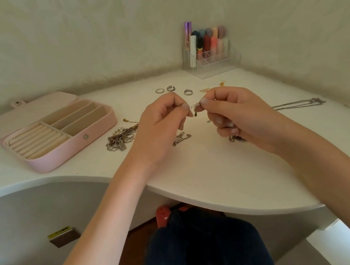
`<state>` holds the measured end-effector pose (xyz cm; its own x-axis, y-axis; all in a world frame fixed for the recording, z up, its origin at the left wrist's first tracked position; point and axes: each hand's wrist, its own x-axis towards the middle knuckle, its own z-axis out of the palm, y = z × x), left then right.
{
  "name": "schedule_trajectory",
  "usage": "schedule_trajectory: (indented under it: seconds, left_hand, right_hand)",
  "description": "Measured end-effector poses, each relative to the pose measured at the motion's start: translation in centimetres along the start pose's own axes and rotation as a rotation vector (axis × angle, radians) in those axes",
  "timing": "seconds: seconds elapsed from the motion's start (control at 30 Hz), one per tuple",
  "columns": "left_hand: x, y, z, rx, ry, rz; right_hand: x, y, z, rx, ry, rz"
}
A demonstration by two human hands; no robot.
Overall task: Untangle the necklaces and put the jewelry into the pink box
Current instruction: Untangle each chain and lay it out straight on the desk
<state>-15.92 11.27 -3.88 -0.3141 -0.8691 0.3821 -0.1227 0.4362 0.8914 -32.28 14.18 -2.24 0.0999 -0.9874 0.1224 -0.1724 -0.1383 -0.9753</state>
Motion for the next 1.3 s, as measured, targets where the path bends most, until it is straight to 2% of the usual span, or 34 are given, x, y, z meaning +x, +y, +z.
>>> schedule_trajectory:
  seconds: [0.33,0.63,0.83,0.97,1.13,1.3]
  left_hand:
    - [-0.08,-0.11,0.11,0.057,0.018,0.011]
    - [-0.15,-0.43,0.19,0.089,-0.024,0.118]
    - [-0.20,-0.35,0.39,0.132,0.028,0.145]
    - [-0.19,-0.15,0.38,0.074,0.063,0.095]
    - [-0.03,-0.09,0.26,0.003,0.058,0.023]
    - [-0.09,-0.15,0.04,-0.082,0.029,0.011]
  right_hand:
    - [-0.02,0.30,-0.05,-0.218,0.108,-0.079]
    - [-0.08,0.34,0.14,-0.241,0.122,-0.058]
    - [-0.18,0.38,0.16,-0.301,0.158,-0.103]
    - [-0.53,0.20,0.05,-0.273,0.169,-0.255]
    - [-0.65,0.58,0.39,-0.610,0.240,-0.520]
    - [-0.38,0.79,0.26,-0.705,0.315,-0.614]
